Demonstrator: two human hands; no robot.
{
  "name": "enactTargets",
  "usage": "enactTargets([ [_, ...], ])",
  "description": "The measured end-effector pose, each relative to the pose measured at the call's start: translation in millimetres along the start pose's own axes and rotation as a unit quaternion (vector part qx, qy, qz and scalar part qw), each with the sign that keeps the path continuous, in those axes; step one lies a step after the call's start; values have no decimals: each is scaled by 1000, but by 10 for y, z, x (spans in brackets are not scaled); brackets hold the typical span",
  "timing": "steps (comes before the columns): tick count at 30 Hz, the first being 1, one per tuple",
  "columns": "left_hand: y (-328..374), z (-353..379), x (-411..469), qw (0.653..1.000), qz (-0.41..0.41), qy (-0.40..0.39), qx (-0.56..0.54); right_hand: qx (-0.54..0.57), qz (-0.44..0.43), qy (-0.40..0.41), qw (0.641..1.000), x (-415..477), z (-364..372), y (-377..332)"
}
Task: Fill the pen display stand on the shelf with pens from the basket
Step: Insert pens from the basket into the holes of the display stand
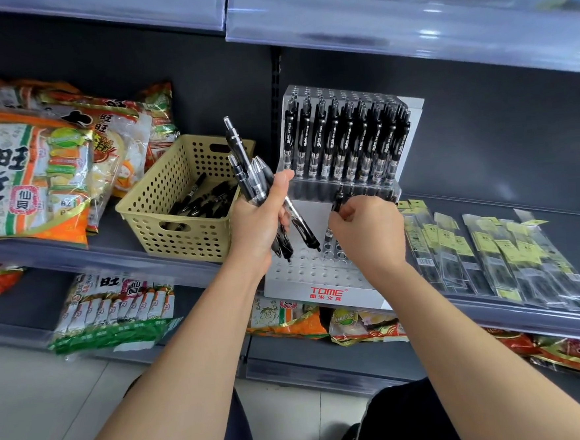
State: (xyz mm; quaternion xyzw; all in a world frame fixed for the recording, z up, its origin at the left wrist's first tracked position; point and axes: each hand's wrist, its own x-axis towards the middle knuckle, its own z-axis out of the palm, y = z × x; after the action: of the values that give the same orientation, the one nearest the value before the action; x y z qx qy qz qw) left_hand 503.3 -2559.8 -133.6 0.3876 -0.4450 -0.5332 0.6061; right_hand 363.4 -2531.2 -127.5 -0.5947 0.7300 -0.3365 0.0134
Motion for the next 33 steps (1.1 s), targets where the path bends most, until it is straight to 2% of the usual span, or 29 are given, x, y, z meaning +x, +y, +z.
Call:
enactTargets([
  [14, -36, -14, 21, 1000, 0, 7, -1, -101, -17, -40, 994, 42, 6, -35],
  [17, -28, -29, 14, 1000, -13, -2, -14, -94, -34, -34, 994, 49, -19, -18],
  [21, 8, -50, 20, 993, -74, 15, -91, 91, -95, -59, 989, 5, -64, 3],
  [24, 27, -57, 46, 982, -110, 43, -148, 286, -93, -145, 943, -26, -113, -33],
  [27, 25, -54, 58, 974, -135, 42, -177, 423, -51, -151, 892, -12, -153, -126],
  [31, 9, -37, 47, 974, -147, 15, -174, 510, -11, -119, 852, 15, -173, -247],
  [33, 6, -30, 35, 977, -142, 7, -157, 501, -8, -87, 861, 31, -165, -259],
])
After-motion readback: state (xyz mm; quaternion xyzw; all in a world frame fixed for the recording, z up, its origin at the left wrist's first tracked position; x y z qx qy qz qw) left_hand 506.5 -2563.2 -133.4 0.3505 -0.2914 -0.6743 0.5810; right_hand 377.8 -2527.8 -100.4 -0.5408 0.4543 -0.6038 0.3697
